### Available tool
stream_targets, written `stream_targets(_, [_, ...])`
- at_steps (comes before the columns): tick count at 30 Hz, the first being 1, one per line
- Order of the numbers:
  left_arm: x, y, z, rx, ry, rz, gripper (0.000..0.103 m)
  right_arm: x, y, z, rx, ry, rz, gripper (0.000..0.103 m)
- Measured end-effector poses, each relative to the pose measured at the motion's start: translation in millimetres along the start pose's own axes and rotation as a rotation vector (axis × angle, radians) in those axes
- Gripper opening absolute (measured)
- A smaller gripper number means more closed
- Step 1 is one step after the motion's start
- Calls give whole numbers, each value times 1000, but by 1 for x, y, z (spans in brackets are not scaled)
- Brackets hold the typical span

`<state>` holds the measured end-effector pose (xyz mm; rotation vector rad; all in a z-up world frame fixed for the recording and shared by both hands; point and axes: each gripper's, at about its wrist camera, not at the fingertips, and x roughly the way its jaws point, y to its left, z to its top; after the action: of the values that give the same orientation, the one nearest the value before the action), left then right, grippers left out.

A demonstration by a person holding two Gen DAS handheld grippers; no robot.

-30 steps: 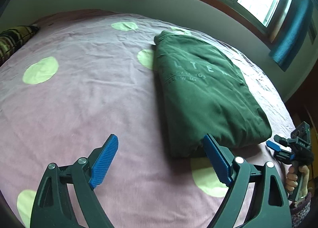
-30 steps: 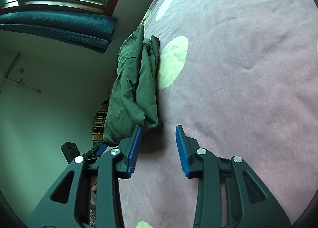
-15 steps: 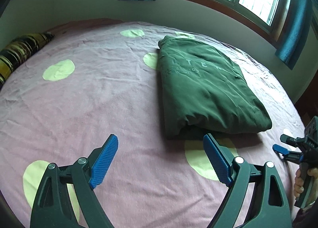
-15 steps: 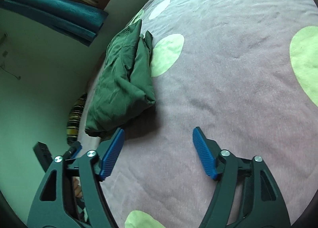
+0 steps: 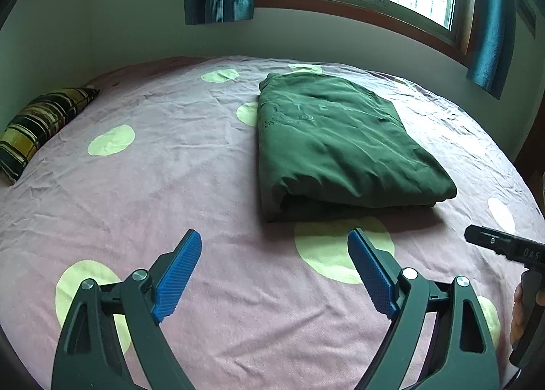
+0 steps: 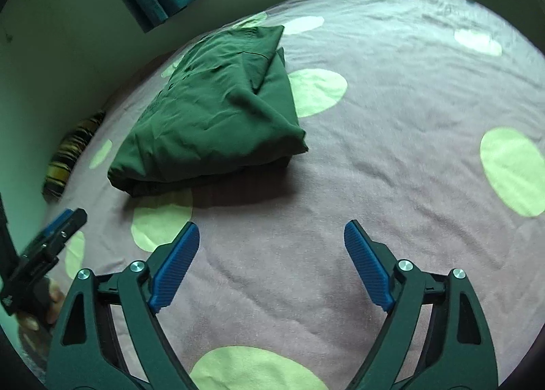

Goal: Fold small clothes

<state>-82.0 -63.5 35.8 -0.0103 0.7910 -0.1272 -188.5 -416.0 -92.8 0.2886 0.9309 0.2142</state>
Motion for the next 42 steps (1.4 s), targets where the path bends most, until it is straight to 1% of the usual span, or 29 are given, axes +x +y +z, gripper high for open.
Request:
stream_targets(6, [-12,-7,-5,5,-37,46,87,-4,18,-7,-31,-40,-67,91])
stream_targets(12, [-13,-6,-8,-35,-32,38,87,-2,26,-14,-31,-56,-112,91])
stream_targets(17, [-11,-7,-12,-32,-33,36,87,-4,30,-15,-58,-82,-143,91])
stream_targets(20, [-9,-8,-14,-32,-39,47,87,-4,31,-16,-64,-85,-149,91])
stream_targets(29, [-5,-6,-18,-47,-37,48,87,-1,30,-17,-67,-86,-163,91])
stream_targets(38, [0,-8,-21,-55,-18,44,87,-1,32,-18,-83,-97,-190,91])
stream_targets(42, [-2,-8,-21,-54,-29,44,87,-2,33,-18,-87,-102,-197,91])
